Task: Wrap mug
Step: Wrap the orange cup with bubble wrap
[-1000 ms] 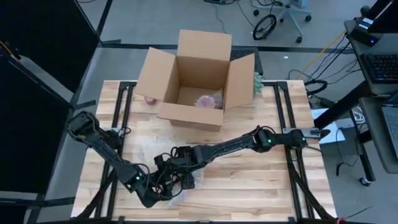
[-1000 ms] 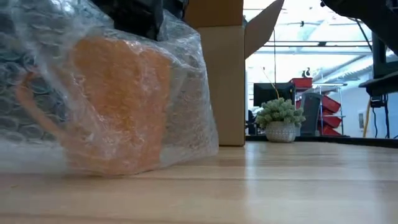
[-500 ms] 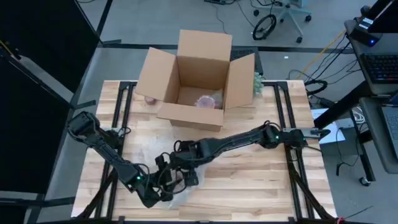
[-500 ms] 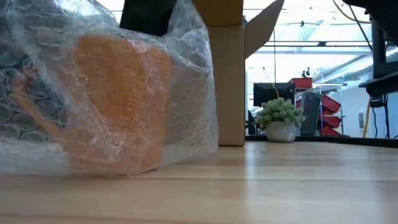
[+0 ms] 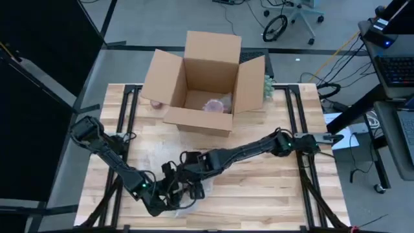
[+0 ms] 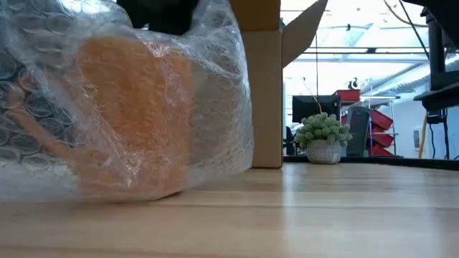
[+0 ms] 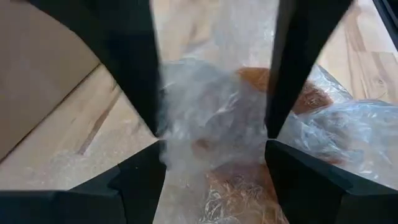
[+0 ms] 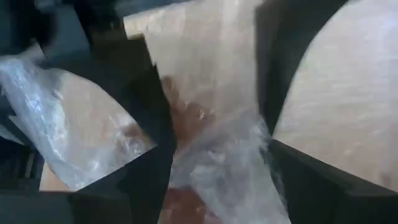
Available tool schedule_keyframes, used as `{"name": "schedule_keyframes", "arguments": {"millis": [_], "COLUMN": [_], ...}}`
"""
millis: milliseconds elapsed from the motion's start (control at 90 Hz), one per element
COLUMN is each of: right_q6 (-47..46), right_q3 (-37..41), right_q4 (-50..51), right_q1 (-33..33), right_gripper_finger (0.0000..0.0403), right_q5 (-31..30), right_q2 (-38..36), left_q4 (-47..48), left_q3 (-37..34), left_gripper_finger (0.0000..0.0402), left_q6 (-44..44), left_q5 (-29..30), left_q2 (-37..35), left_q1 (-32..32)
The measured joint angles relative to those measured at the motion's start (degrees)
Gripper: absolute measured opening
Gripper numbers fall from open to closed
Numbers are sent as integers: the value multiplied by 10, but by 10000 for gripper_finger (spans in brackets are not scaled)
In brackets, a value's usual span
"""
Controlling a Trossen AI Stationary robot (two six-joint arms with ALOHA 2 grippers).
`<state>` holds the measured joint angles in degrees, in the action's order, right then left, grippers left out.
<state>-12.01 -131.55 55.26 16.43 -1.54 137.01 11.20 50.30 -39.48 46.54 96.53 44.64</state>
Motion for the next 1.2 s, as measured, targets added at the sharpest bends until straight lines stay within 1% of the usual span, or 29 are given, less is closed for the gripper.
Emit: {"name": "schedule_keyframes", "arguments": {"millis": [67,167,356,478,622,733,889,1000,1067,1200], "right_q6": [-6,-9,-12,-13,-14,-11,-6,0,2,2], "right_q3": [6,10,10,9,10,10,6,6,6,6], "right_q4": [6,10,0,-4,-5,-7,-6,-10,-13,-16], "right_q1": [1,-2,-9,-10,-10,-10,-10,-9,-9,-8], "right_gripper_finger": [244,244,244,244,244,244,244,244,244,244], "right_q5": [-23,-41,-41,-40,-40,-40,-40,-43,-44,-42], "right_q2": [11,29,53,73,77,74,75,75,75,75], "left_q4": [-3,-5,0,5,14,50,77,79,76,71], "left_q3": [0,0,3,11,12,11,11,10,10,10], "left_gripper_finger": [262,262,262,262,262,262,262,262,262,262], "left_q6": [7,9,11,38,58,60,45,27,7,-5], "left_q5": [0,5,8,7,1,-8,-41,-52,-50,-48], "left_q2": [0,1,1,-4,-24,-52,-106,-133,-137,-133], "left_q1": [0,-1,-1,1,5,13,32,45,50,54]}}
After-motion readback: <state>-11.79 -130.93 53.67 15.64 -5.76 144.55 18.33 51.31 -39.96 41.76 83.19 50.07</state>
